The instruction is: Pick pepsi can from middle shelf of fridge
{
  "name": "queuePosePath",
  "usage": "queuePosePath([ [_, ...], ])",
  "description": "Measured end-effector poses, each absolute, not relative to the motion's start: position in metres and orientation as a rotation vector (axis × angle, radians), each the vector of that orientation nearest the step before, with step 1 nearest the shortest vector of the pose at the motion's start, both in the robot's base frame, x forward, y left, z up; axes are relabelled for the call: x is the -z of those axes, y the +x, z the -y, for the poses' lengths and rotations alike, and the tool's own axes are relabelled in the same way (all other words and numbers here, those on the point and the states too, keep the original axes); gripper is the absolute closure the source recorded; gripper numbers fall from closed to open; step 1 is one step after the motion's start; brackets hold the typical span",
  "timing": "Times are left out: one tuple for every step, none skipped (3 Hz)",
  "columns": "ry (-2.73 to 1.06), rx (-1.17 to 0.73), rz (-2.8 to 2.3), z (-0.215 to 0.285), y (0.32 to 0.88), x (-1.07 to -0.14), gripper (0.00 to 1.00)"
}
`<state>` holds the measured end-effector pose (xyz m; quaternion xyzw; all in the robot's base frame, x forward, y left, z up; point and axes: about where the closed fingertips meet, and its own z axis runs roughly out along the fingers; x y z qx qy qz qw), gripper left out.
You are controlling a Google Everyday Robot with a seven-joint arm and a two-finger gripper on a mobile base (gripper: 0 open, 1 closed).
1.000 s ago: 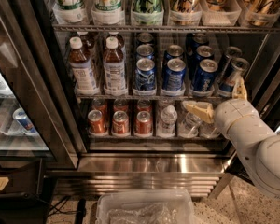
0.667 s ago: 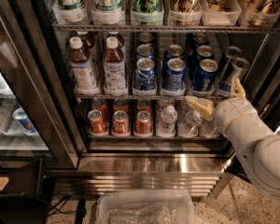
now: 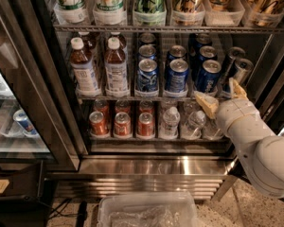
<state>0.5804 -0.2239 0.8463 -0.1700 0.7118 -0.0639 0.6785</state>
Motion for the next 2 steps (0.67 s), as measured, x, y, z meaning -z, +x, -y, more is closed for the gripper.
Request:
queuePosePath([
  [-0.350,0.134,-1.603,0.2281,0.5852,-0.8434,0.34],
  [-0.325,0.117,-1.605,0.2298,0.5891,-0.8416,0.33],
])
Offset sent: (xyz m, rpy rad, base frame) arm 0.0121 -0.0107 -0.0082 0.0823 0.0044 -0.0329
